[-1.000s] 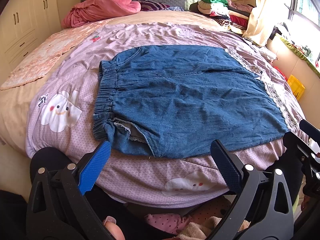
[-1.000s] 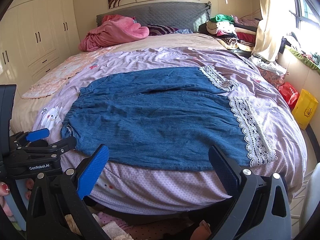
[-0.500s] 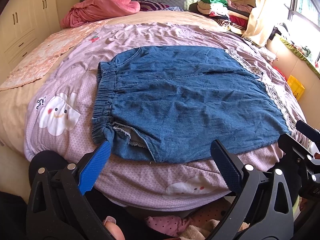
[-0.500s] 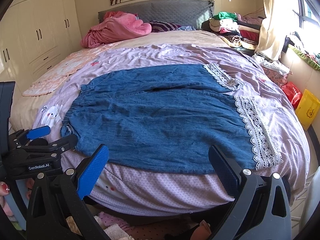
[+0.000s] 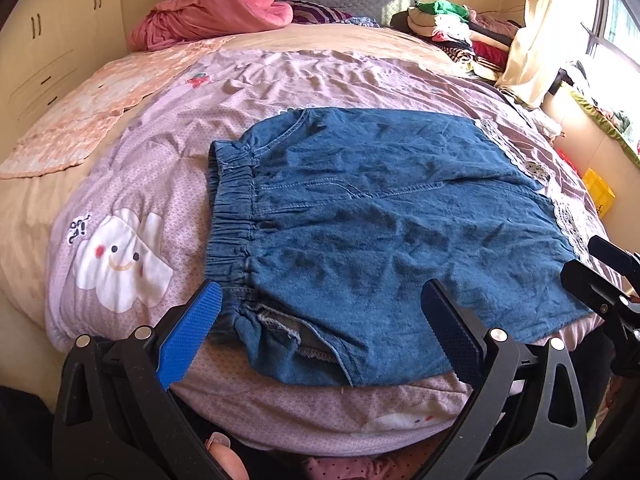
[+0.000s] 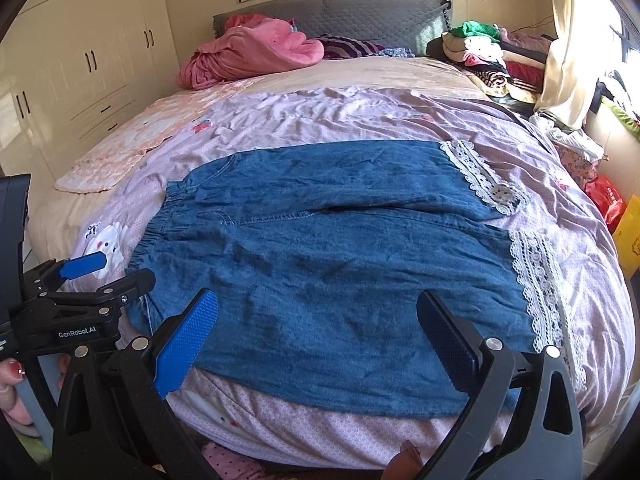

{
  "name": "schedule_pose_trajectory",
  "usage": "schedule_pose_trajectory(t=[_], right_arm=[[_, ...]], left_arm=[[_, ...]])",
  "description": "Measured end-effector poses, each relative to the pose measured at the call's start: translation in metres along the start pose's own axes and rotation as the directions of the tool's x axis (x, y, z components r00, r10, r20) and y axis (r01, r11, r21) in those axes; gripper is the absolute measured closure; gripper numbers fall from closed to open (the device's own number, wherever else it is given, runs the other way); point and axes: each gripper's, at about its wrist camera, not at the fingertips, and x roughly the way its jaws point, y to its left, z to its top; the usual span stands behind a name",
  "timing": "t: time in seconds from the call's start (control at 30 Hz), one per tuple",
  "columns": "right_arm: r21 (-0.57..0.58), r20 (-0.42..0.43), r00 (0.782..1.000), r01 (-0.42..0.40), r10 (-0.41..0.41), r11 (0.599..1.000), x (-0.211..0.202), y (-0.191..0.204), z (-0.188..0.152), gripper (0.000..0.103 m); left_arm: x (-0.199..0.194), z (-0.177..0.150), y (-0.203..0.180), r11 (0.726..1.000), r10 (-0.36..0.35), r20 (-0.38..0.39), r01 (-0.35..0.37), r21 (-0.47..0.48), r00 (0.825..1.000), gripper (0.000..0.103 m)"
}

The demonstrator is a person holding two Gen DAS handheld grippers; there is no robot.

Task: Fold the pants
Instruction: 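Grasp the elastic denim waistband with the left tool while the right tool grasps the denim leg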

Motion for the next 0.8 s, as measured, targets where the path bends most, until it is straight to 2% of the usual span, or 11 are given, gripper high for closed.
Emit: schedule_pose_trajectory(t=[0.23, 0.37, 0.5, 0.63, 0.8], right_arm=[[-0.019, -0.032, 0.996, -0.082, 0.081, 0.996, 0.034, -0.001, 0.046, 0.004], [-0.002, -0.07, 0.986, -0.154, 0.154, 0.988, 0.058, -0.005, 0.072, 0.004], [-0.048, -0.076, 0.987, -0.147, 0.143, 0.988, 0.077, -0.006, 0.095, 0.004], [-0.08, -0.084, 0.988, -0.139, 0.132, 0.987, 0.099, -0.011, 0.118, 0.004], [-0.137, -0.108, 0.987, -0.132, 0.118, 0.982, 0.129, -0.011, 0.138, 0.004]], left_arm=[[0.021, 0.034, 0.039, 0.997, 0.013, -0.002, -0.013, -0.071, 1.0, 0.009], [0.032, 0.056, 0.061, 0.995, 0.055, 0.008, -0.054, -0.079, 0.998, 0.009], [0.048, 0.078, 0.08, 0.996, 0.066, -0.001, -0.066, -0.056, 0.998, 0.009], [0.071, 0.092, 0.089, 0.998, 0.07, -0.035, -0.07, 0.007, 0.997, 0.009], [0.102, 0.104, 0.094, 0.999, 0.035, -0.075, -0.032, 0.043, 0.997, 0.01]])
